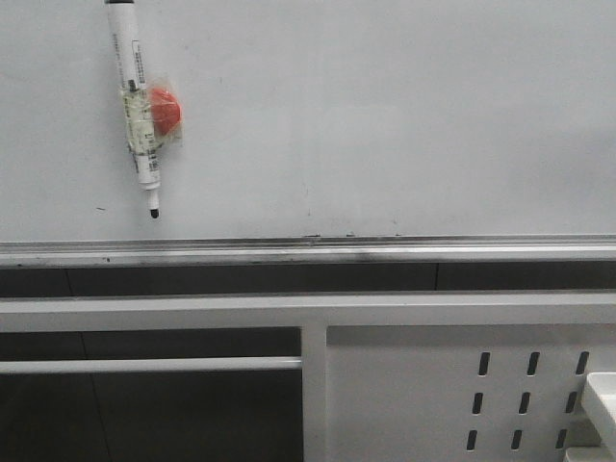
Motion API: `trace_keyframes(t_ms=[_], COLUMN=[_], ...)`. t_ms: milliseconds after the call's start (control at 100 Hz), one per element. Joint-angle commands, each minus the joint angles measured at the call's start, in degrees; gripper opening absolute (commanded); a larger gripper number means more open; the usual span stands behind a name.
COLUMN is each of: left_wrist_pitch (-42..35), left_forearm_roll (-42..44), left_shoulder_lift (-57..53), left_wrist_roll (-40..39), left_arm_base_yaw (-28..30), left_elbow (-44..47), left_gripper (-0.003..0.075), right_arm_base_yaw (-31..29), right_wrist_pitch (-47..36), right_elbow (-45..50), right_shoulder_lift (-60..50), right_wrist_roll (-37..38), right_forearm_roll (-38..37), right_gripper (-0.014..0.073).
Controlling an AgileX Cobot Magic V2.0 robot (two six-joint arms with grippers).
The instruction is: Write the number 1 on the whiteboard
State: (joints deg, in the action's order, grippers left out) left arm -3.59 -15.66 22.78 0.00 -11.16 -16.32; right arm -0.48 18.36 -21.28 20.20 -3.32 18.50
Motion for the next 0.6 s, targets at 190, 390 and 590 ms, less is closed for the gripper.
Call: trace_keyframes(t_ms=[190, 390, 590], left_wrist_pitch=[-15.22, -21.79, -31.86], left_forearm_roll=[7.32, 9.71, 7.93], left_shoulder_lift=[13.49, 25.1, 35.47], left_wrist_roll=[-0.48, -0.35, -1.08], left_arm_base_yaw=[-11.28, -18.99, -25.47], left_elbow=[-1.95, -1.95, -1.95], left_gripper=[0.0368, 0.0368, 0.0368], right_arm_base_yaw=[-0.11, -0.11, 1.13], right_wrist_pitch=[0.18, 2.15, 3.73], right_elbow=[-2.11, -2.11, -2.11], right_shoulder_lift=[0.79, 0.79, 0.79], right_wrist_roll=[-1.1, -6.61, -8.84], right_forearm_roll=[0.5, 0.5, 0.5], right_gripper=[-0.0069, -0.0069, -0.0069])
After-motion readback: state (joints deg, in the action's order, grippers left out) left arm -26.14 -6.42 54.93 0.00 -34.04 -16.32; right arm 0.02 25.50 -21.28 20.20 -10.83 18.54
